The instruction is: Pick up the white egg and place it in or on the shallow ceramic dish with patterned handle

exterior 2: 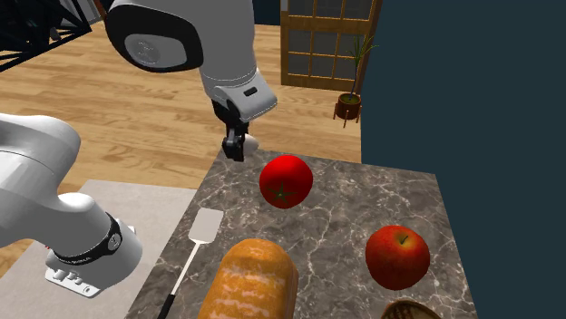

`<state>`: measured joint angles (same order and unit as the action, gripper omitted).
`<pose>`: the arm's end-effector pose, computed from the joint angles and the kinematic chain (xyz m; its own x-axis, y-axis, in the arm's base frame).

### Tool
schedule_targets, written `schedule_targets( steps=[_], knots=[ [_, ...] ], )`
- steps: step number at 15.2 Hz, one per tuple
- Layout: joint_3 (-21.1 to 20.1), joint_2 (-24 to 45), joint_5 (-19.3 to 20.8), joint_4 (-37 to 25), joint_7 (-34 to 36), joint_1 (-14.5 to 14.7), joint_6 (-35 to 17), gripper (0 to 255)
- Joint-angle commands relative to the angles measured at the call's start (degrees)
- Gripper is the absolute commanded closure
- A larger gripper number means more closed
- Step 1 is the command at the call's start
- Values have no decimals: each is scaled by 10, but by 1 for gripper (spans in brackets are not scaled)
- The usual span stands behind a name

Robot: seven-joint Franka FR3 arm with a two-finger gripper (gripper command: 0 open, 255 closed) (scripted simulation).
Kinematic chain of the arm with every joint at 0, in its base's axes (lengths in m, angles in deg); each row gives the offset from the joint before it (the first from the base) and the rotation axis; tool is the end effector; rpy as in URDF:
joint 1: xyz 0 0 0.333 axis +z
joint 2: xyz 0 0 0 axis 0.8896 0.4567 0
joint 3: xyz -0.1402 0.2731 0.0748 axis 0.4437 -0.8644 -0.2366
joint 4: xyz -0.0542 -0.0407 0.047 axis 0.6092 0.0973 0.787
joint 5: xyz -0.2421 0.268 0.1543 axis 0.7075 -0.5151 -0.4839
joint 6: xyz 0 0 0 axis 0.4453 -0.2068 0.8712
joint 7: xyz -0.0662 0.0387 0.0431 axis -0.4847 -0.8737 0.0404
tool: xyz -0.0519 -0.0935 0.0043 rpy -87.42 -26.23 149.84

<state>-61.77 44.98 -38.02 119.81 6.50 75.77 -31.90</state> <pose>0.3436 0.1469 0.4323 0.9976 0.0376 -0.0584 0.0257 -0.9809 -0.1926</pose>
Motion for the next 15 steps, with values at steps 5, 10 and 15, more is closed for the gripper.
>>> schedule_targets(
  steps=[5, 10, 15],
  knots=[
    [29, 36, 22, -43, -32, -22, 15, 255],
    [70, 111, 47, -109, -87, -51, 18, 255],
    [106, 191, 60, -190, -138, -74, 28, 255]
  ],
)
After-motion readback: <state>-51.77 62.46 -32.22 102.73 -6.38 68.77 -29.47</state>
